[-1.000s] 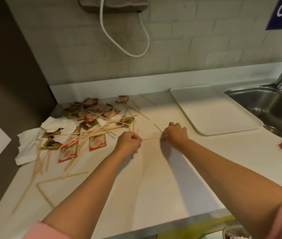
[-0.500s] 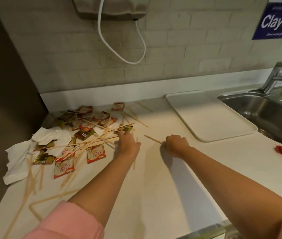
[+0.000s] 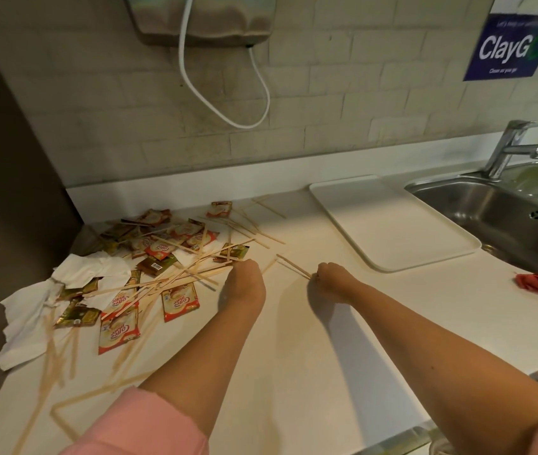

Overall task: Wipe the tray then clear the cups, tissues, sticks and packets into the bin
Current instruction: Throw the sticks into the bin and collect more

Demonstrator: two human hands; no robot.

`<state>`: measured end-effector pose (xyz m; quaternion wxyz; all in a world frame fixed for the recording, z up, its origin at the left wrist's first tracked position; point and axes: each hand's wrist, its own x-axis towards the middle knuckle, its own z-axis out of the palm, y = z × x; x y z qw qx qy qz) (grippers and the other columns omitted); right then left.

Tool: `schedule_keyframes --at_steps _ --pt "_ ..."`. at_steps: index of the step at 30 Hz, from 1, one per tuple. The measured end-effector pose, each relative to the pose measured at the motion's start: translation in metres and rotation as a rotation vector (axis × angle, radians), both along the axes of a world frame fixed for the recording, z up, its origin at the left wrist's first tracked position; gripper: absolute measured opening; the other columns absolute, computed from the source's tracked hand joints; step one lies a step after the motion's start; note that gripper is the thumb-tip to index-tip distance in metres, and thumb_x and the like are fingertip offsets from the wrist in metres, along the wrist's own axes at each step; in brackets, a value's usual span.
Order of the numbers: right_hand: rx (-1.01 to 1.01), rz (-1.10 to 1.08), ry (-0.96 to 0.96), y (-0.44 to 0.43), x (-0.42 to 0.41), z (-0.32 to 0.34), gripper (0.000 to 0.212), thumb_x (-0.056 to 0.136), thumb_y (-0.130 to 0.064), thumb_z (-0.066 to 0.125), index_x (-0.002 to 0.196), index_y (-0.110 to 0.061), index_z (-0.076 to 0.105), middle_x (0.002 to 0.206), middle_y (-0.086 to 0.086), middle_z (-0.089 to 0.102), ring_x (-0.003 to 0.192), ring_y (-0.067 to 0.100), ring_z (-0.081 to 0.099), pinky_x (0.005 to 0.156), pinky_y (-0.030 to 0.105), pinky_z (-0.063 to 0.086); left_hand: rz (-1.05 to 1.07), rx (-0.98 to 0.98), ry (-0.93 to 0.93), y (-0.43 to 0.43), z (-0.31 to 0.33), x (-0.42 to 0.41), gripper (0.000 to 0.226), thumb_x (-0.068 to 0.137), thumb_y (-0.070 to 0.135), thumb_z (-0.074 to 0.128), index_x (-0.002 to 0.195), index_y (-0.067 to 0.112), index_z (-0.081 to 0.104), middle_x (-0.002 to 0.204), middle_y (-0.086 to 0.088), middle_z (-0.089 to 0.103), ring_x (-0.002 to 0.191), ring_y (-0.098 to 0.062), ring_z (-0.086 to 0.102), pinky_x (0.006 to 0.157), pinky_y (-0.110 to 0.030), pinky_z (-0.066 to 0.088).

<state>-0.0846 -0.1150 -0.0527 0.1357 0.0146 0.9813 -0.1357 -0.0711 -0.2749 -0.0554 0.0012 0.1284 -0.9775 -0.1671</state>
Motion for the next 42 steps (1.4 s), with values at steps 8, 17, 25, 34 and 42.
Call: schedule_keyframes --at_steps 8,17,25,34,42 --pt "-0.05 0.056 -0.065 0.004 -0.005 0.012 0.024 0.097 -0.008 0.032 0.109 -0.002 0.051 0.093 0.009 0.053 0.076 0.019 0.046 0.056 0.02 0.035 -0.044 -0.055 -0.073 -0.001 -0.006 -0.011 0.033 0.094 0.012 0.044 0.123 -0.001 0.052 0.125 -0.015 0.047 0.111 -0.026 0.052 0.088 -0.032 0.047" --pt "-0.358 0.076 -0.094 0.0 -0.028 0.024 0.021 0.095 -0.006 0.033 0.098 -0.002 0.053 0.094 0.011 0.053 0.08 0.021 0.045 0.064 0.026 0.037 0.182 0.302 -0.052 0.003 -0.005 -0.031 0.03 0.092 0.008 0.046 0.121 0.0 0.047 0.12 -0.018 0.054 0.11 -0.033 0.055 0.091 -0.038 0.048" --pt "-0.854 0.097 -0.106 -0.032 -0.059 0.042 0.026 0.096 -0.001 0.038 0.073 -0.01 0.047 0.072 0.008 0.051 0.06 0.016 0.045 0.052 0.025 0.039 0.297 0.762 0.155 -0.009 0.0 -0.055 0.033 0.092 0.012 0.037 0.124 0.014 0.04 0.107 -0.016 0.06 0.096 -0.039 0.06 0.08 -0.049 0.052" --pt "-0.91 0.236 -0.112 -0.08 -0.081 0.045 0.026 0.095 -0.003 0.047 0.071 -0.012 0.051 0.063 0.005 0.052 0.053 0.014 0.046 0.049 0.022 0.041 0.575 1.446 0.295 -0.02 0.029 -0.074 0.028 0.099 0.009 0.031 0.074 0.012 0.044 0.056 -0.001 0.033 0.045 -0.012 0.025 0.04 -0.021 0.021" --pt "-0.786 0.383 -0.063 -0.104 -0.102 0.039 0.027 0.091 -0.004 0.049 0.07 -0.02 0.052 0.068 0.003 0.057 0.057 0.014 0.051 0.055 0.024 0.043 0.608 1.377 0.308 -0.036 0.025 -0.092 0.02 0.1 0.018 0.038 0.105 0.006 0.053 0.073 -0.009 0.051 0.057 -0.013 0.04 0.05 -0.027 0.03"
